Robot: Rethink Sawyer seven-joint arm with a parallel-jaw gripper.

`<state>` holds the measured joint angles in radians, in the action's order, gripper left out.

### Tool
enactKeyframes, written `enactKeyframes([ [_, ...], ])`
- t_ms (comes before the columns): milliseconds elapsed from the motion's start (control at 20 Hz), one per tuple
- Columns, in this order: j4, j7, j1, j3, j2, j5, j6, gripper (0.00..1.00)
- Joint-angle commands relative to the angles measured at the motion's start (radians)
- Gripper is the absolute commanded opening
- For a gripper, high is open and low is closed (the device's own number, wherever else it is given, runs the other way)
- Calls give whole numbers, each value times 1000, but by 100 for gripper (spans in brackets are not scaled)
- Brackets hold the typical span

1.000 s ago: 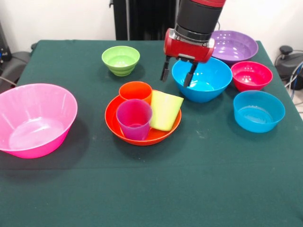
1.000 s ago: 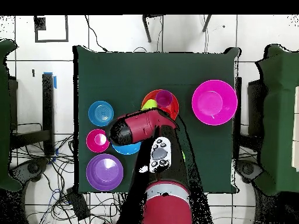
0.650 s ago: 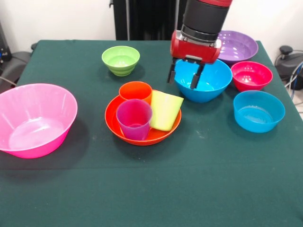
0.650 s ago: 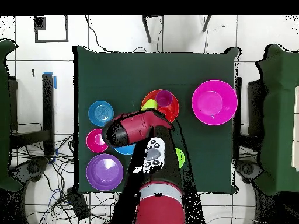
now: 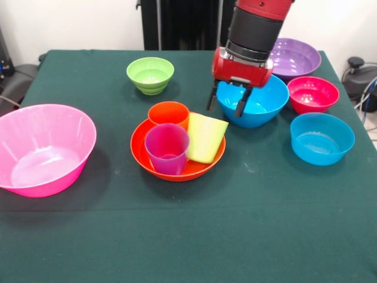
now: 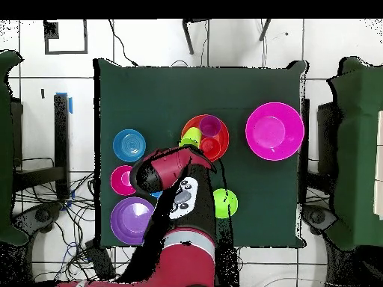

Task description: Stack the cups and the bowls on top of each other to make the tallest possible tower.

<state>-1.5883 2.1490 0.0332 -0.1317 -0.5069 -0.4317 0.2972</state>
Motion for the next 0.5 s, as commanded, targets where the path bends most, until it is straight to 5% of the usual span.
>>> enactKeyframes([
  [50, 80, 183, 42, -33, 78, 47, -52, 100],
  [500, 85, 140, 32, -20, 79, 88, -75, 100],
])
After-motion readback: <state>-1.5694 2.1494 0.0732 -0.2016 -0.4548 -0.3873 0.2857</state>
